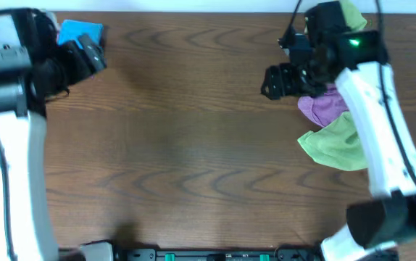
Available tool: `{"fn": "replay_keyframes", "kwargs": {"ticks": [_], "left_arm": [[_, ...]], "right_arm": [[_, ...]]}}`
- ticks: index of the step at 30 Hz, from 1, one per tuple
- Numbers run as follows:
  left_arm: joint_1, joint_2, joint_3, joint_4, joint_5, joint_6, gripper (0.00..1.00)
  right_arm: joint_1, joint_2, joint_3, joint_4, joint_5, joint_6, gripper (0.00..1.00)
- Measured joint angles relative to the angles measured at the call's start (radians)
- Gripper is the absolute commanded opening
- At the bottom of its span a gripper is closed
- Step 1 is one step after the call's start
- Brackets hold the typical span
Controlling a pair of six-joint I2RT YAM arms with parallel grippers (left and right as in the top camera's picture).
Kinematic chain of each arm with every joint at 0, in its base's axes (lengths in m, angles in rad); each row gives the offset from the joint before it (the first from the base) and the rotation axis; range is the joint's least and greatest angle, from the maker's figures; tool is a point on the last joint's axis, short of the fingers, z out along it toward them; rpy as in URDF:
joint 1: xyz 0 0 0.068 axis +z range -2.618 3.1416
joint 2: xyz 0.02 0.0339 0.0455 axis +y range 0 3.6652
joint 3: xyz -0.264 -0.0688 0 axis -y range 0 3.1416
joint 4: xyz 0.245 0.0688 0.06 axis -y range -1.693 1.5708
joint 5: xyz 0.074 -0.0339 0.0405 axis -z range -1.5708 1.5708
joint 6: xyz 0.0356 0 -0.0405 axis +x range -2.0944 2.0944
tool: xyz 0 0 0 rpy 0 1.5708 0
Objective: Fold the cloth
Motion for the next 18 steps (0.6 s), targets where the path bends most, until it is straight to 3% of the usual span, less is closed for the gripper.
{"fn": "replay_keyframes", "kwargs": {"ticks": [5,8,15,18], "left_arm": [[-0.16,-0.306,-0.178,0.013,-0.084,0.033,0.95],[-0.227,-0.468,-0.306,0.006,-0.116,0.037,0.96],[-0.311,-0.857,-0.626,-0.056,-0.134,0.036,0.95],[-0.314,-1.004,-0.738,-0.102,-0.13,0.031,0.95]], "right_arm": [[0.021,-0.222,-0.04,-0.039,0.051,-0.014,0.85],[0.052,-0.427,-0.155,0.007,0.058,-0.02,0.86],[0.066,-0.988,-0.611,0.118,0.067,-0.034,0.91],[0.066,-1.173,-0.792,0.132,0.066,-0.055,0.99]]}}
